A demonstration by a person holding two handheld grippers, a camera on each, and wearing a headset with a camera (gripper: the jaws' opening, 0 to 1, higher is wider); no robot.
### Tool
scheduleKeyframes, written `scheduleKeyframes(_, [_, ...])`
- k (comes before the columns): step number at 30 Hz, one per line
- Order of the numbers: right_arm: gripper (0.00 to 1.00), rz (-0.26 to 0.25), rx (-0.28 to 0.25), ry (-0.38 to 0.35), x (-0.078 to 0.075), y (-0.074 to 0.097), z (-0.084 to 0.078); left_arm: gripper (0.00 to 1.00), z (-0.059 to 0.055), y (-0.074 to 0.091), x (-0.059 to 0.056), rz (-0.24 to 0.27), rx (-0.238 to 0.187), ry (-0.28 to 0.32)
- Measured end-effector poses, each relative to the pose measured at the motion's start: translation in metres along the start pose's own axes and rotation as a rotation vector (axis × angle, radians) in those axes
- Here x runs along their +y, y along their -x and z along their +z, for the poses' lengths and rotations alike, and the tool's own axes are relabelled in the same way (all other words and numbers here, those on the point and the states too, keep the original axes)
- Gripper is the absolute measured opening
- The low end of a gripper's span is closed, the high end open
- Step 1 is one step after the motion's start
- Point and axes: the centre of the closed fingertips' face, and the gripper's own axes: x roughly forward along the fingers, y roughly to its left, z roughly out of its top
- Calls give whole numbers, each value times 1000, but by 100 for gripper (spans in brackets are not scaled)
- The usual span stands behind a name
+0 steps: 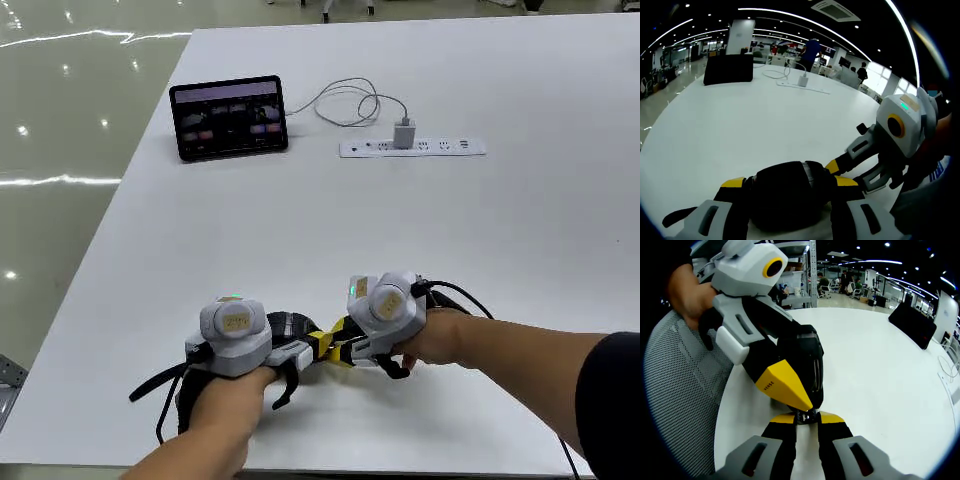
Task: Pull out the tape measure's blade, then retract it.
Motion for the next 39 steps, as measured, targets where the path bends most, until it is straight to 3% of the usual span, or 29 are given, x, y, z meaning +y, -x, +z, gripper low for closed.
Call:
scheduleKeyframes(14, [12,-3,2,-2,0,0,0,63,0,0,0,-2,-6,2])
scheduleKeyframes(23, [12,-12,17,16,1,-1,0,64,0,2,-2,-10,18,-9])
scheduleKeyframes(30, [13,-14,18,32,2,0,2,63,8,6,-2,-16,-4,-33])
scheduleKeyframes(39, [20,-2,-1,32,5,3,6,74,13,11,-1,-12,-18,-28])
